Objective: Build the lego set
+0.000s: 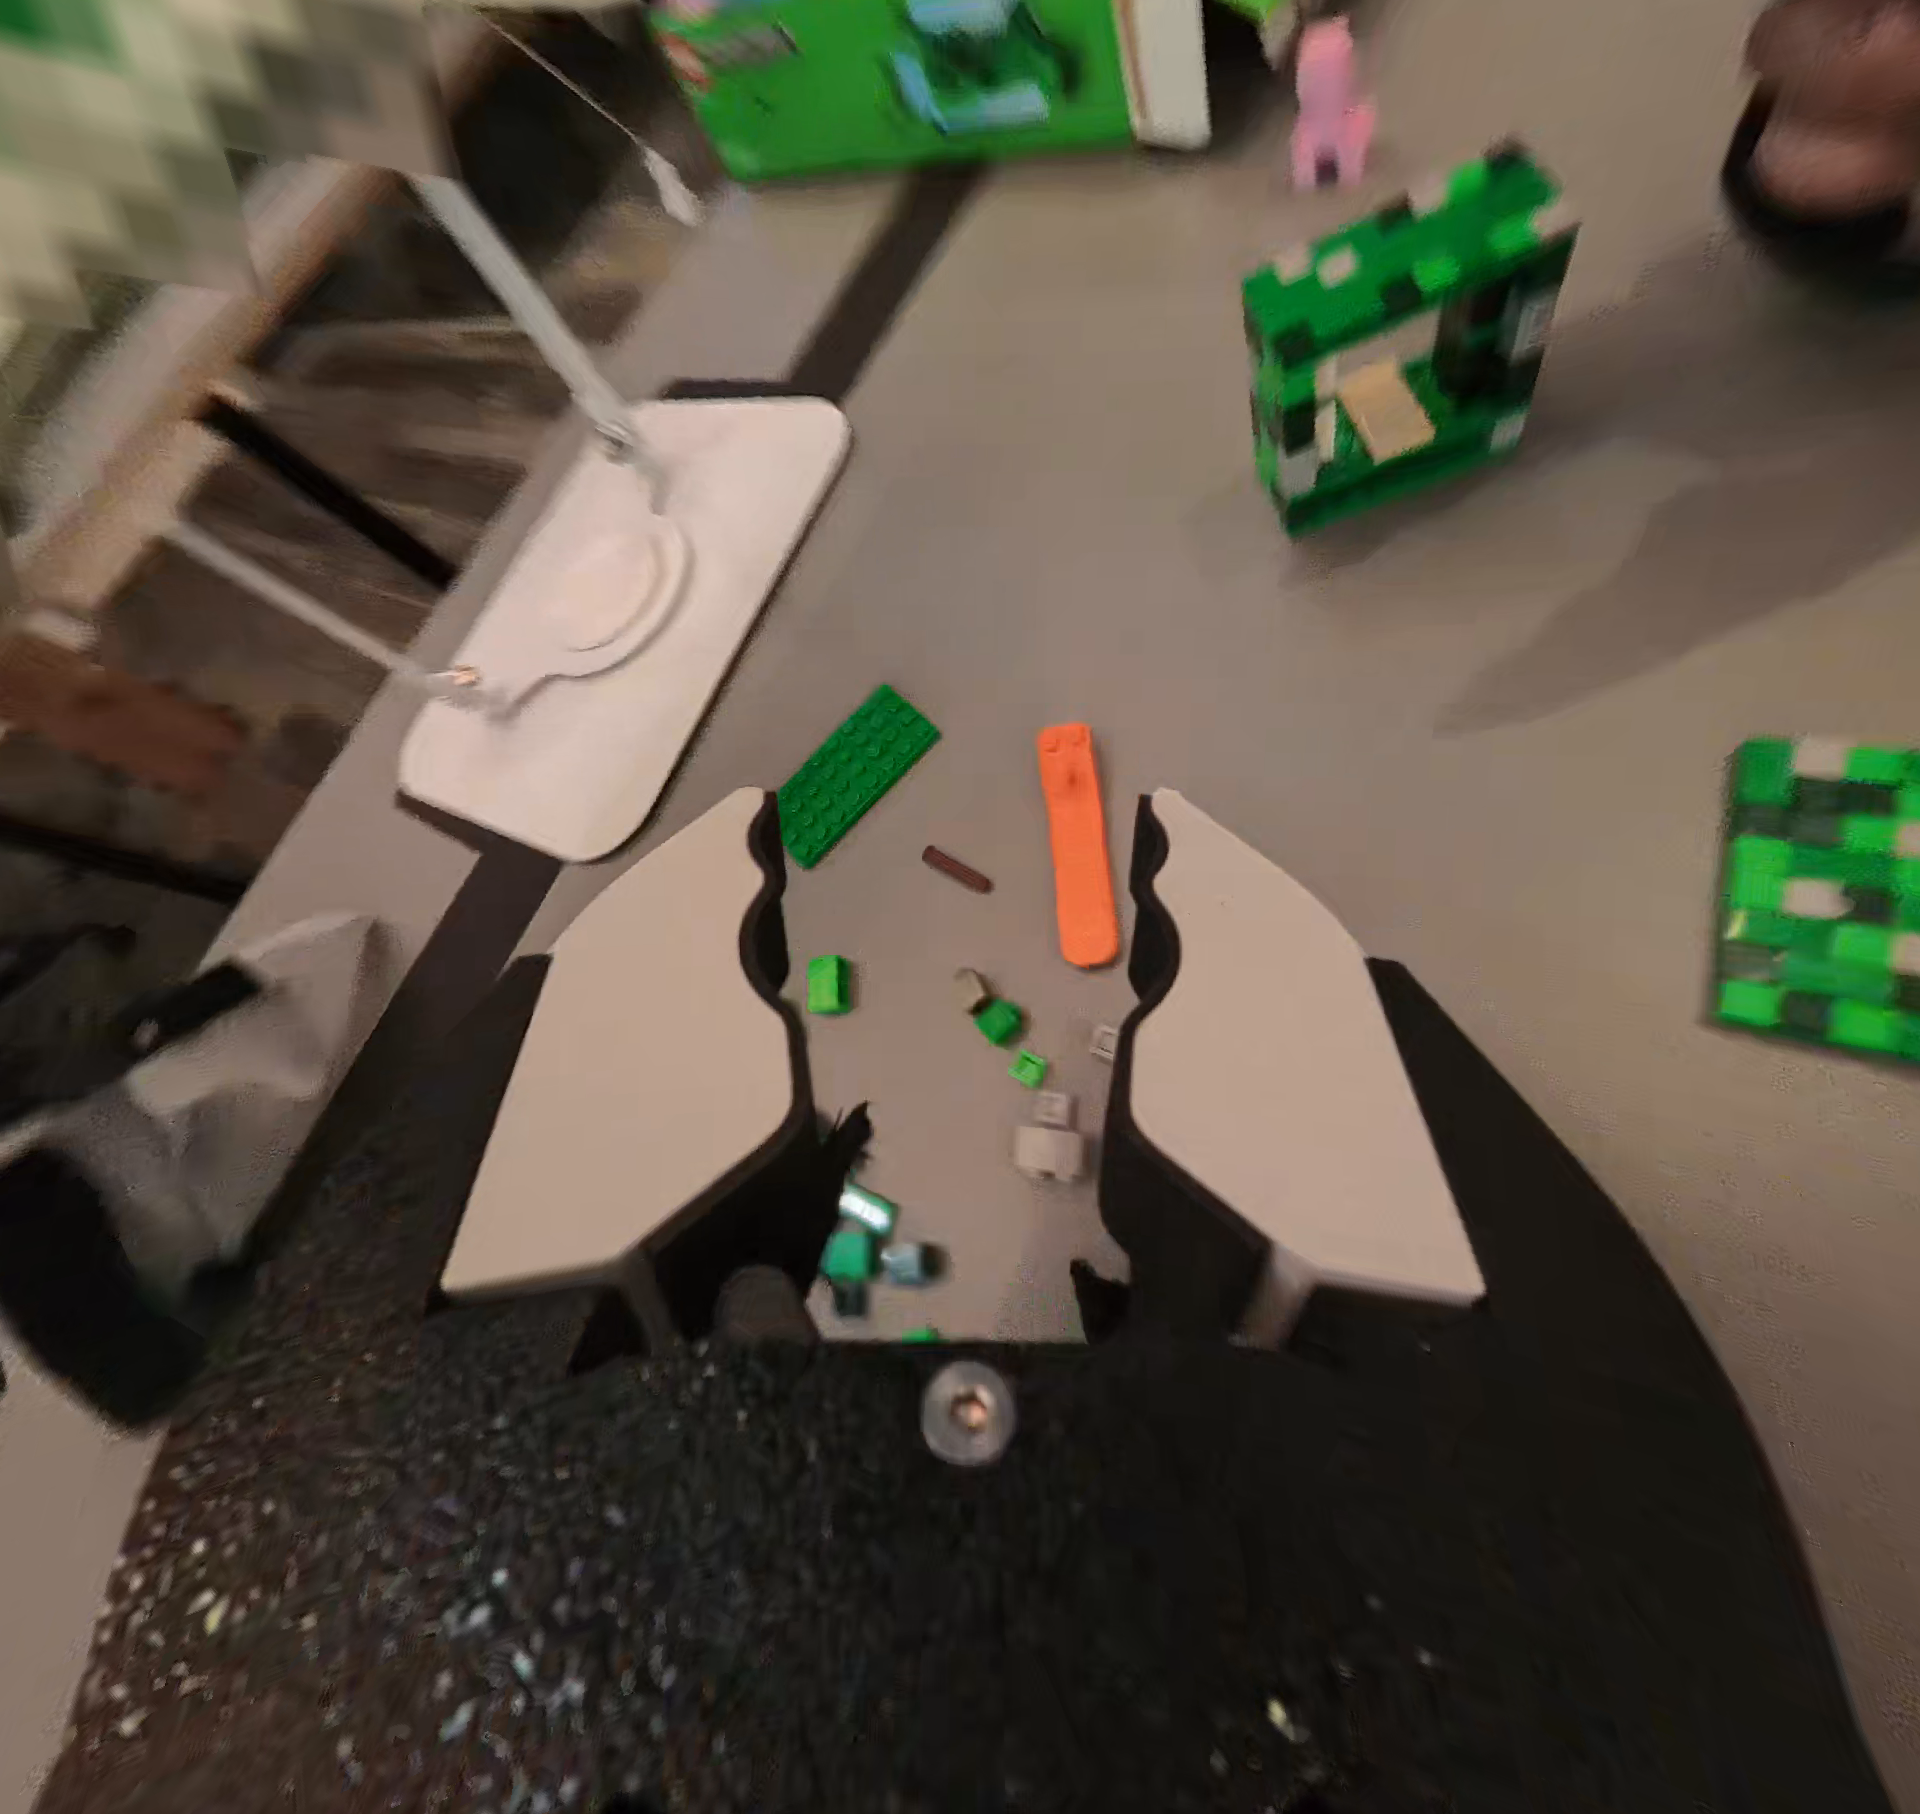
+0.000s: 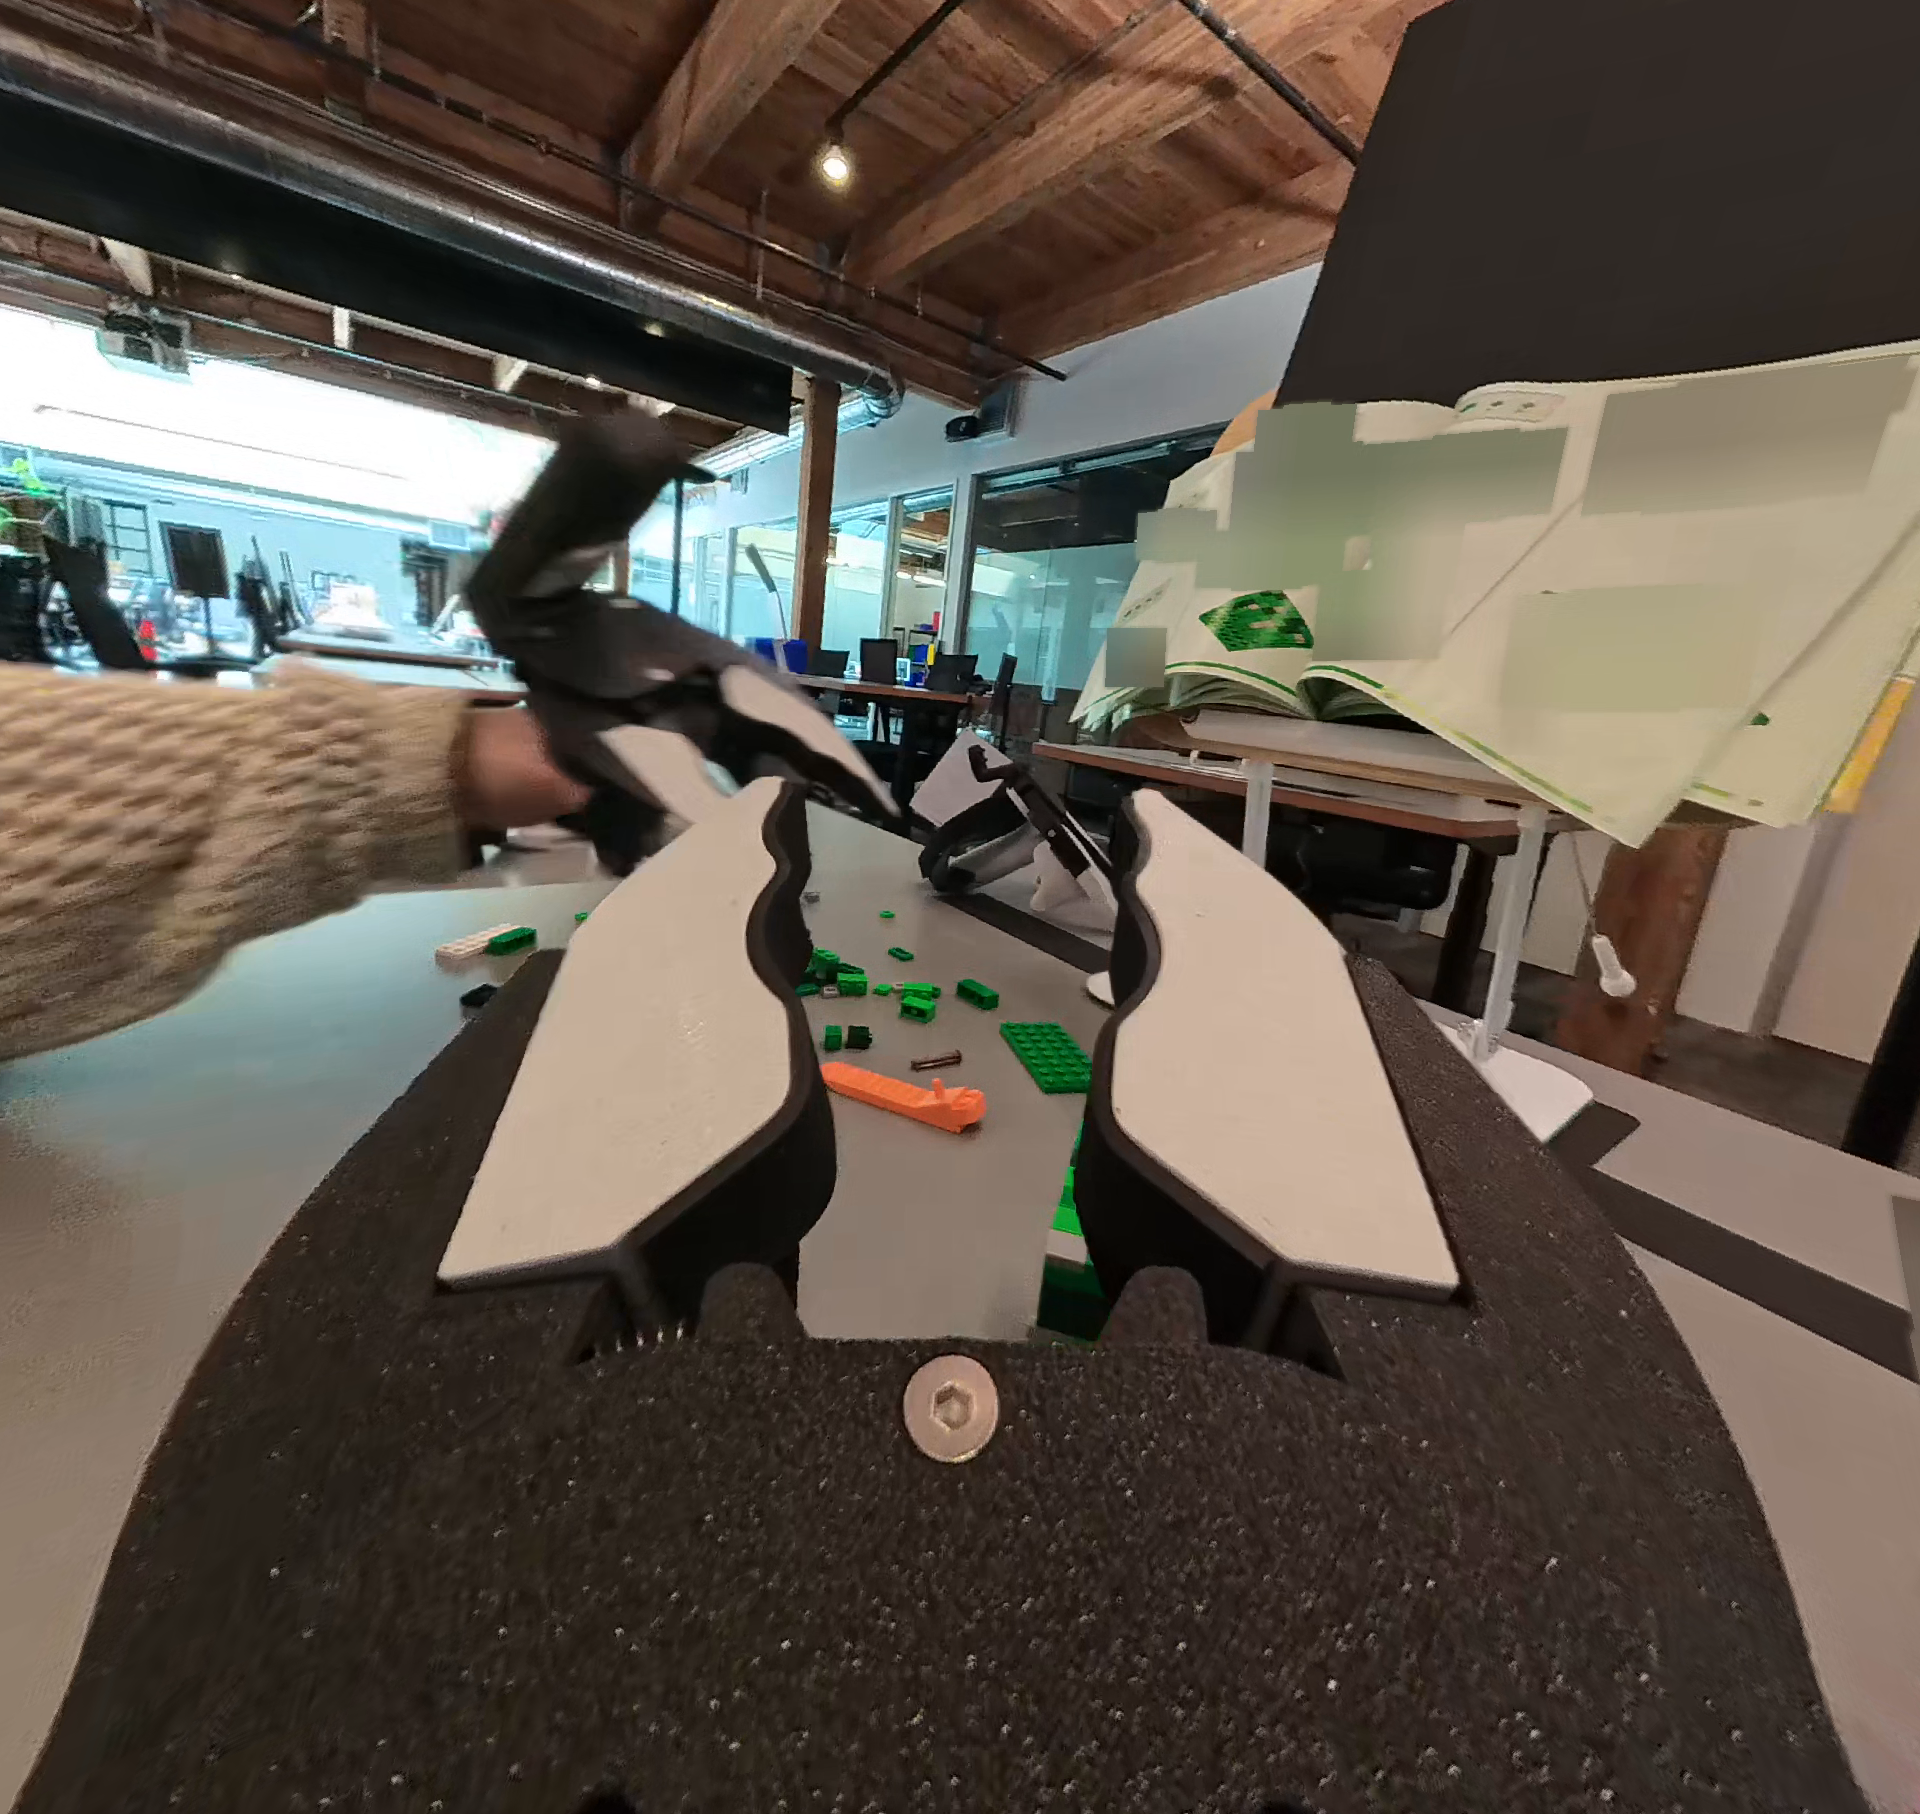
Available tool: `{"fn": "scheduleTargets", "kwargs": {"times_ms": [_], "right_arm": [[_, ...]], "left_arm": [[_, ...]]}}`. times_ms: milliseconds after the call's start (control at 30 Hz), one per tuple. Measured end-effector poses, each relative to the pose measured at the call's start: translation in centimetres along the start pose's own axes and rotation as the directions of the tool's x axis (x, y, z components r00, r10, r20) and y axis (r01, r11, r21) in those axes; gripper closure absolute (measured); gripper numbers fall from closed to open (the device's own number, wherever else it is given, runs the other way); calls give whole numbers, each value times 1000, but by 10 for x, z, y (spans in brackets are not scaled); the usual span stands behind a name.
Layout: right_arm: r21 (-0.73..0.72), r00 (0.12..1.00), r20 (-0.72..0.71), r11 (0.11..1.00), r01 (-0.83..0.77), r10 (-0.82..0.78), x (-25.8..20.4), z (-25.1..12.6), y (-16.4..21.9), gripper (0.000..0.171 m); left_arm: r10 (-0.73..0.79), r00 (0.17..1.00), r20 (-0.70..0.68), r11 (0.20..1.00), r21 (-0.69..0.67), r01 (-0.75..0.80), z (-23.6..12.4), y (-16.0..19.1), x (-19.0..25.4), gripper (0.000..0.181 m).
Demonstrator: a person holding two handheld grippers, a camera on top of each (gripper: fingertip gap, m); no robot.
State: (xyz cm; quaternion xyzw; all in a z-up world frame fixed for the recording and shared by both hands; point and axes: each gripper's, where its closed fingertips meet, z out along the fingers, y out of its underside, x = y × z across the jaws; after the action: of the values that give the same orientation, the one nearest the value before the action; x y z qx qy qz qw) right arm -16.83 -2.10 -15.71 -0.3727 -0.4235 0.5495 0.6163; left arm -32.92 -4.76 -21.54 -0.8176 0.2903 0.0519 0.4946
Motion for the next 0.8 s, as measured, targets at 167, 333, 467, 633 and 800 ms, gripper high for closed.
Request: {"fn": "scheduleTargets", "kwargs": {"times_ms": [167,333,467,633,800], "right_arm": [[8,999,30,1000,-21,21,-3,0,-1,116],[0,995,67,997,-72,72,-4,2,2,116],[-16,988,99,993,-118,119,-6,4,4,117],[-21,986,124,994,-110,112,-11,4,5,117],[-21,989,138,998,-55,57,-18,3,4,118]], "left_arm": [[94,968,-233,942,-294,-162,65,24,-28,118],[77,923,-378,856,-449,-256,100,43,-41,120],[76,879,-471,762,-542,-355,112,58,-42,118],[112,832,-543,696,-555,-456,120,64,-41,123],[6,812,-583,666,-604,-438,115,65,-30,148]]}}
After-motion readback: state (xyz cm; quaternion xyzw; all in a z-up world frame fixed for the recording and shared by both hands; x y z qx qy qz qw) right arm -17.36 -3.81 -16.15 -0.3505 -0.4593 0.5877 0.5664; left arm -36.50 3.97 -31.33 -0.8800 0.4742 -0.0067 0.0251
